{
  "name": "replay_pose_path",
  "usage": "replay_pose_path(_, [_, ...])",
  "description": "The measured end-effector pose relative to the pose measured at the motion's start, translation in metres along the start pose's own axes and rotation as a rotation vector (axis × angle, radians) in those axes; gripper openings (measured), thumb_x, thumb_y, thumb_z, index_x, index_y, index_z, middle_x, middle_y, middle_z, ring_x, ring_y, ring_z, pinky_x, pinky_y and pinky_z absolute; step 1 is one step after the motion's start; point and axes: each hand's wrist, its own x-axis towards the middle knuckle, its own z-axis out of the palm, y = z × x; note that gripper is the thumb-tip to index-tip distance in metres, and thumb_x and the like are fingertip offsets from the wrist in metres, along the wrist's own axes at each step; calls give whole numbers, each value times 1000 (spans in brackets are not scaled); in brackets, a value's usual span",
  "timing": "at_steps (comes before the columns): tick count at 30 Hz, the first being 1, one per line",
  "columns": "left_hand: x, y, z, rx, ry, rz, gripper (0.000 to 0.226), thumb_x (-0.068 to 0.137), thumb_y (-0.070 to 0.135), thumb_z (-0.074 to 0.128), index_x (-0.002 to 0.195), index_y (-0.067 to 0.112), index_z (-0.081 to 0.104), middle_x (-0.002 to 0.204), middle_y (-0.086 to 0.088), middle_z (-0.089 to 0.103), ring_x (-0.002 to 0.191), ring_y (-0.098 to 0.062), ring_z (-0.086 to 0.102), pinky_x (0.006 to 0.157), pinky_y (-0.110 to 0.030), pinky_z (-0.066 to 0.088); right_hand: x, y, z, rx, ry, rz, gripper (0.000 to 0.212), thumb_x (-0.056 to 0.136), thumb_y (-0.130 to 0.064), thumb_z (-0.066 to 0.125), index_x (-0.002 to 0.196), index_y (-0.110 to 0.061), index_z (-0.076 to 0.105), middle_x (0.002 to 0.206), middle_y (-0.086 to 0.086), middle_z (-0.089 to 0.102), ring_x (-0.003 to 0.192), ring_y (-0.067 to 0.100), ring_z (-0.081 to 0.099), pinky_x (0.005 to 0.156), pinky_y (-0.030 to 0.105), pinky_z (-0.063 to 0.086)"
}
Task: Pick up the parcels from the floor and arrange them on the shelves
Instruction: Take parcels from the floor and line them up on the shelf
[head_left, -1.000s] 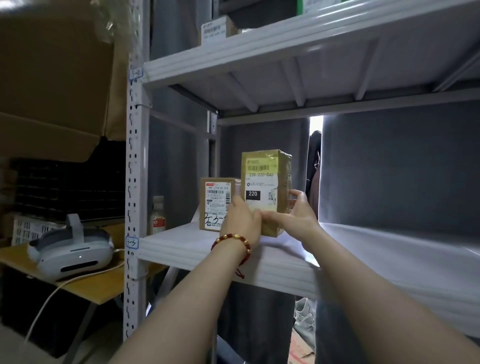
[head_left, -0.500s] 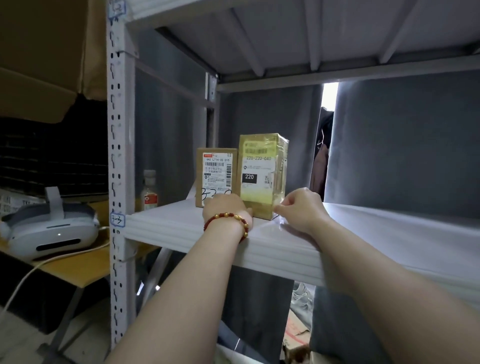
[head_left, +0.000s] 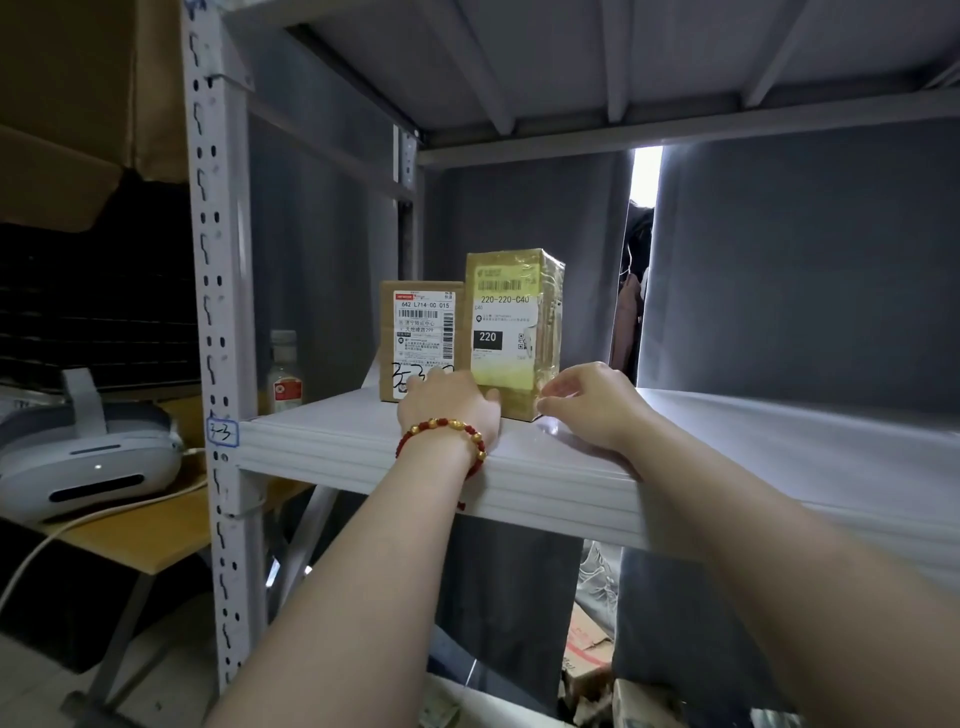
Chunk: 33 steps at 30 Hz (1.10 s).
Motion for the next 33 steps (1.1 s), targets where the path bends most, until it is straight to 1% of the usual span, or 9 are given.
replay_pose_path(4, [-3,-1,-1,-25,-28,36,39,98,40,40,110,13,65,113,-8,65,118,-31,41,91,-41,41,0,0,1,45,39,-37,13,82,-23,70,94,-22,75,98,-4,71,96,16,66,85,28,51])
replay_pose_path(7, [-1,0,-3,-38,-76,54,37,98,36,38,113,13,63,112,-7,64,119,-30,41,93,-41,41,0,-1,2,68,33,-77,10,81,-21,67,86,-28,73,94,-6,70,83,19,69,72,23,52])
replay_pose_path(10, [0,0,-4,-39,-100,75,37,99,36,39,117,13,61,114,-8,63,118,-30,41,97,-44,41,-2,-1,2,48,8,-104,16,84,-23,66,95,-31,73,100,-4,66,81,20,68,61,15,47])
replay_pose_path(16, [1,0,-2,-68,-116,81,36,100,37,38,110,13,62,110,-7,62,116,-28,41,93,-43,40,2,0,3,19,6,-89,22,86,-24,63,106,-27,74,109,-2,66,100,15,60,83,25,42])
replay_pose_path(21, [6,-3,2,-79,-62,69,37,99,39,39,93,12,64,96,-6,61,109,-28,43,82,-38,36,2,-1,2,-11,26,-92,22,86,-27,64,105,-20,75,108,-1,69,97,15,61,82,26,45])
replay_pose_path(24, [8,-1,3,-103,-36,55,46,98,48,38,87,13,65,92,-5,62,107,-29,45,85,-38,34,-2,-5,-2,-61,110,-132,24,86,-31,64,98,-15,77,101,0,71,92,17,64,78,30,49])
replay_pose_path(27, [4,0,0,-95,-36,37,50,97,53,38,97,13,67,102,-6,62,114,-30,43,88,-40,38,-11,-13,-4,-92,184,-194,18,86,-28,63,90,-15,76,95,-1,70,90,18,64,74,29,46])
replay_pose_path(30, [-2,1,-2,-83,35,31,51,97,55,39,104,12,67,108,-7,63,117,-29,44,88,-39,40,-21,-20,-6,-63,209,-252,15,82,-28,64,75,-18,73,84,-2,67,84,19,64,77,35,53])
replay_pose_path(33, [-11,-2,-6,-78,81,74,49,96,53,42,106,12,66,109,-6,64,116,-28,46,92,-40,43,-30,-27,-6,-94,232,-325,19,81,-30,62,75,-16,74,81,-3,66,81,18,64,75,38,54])
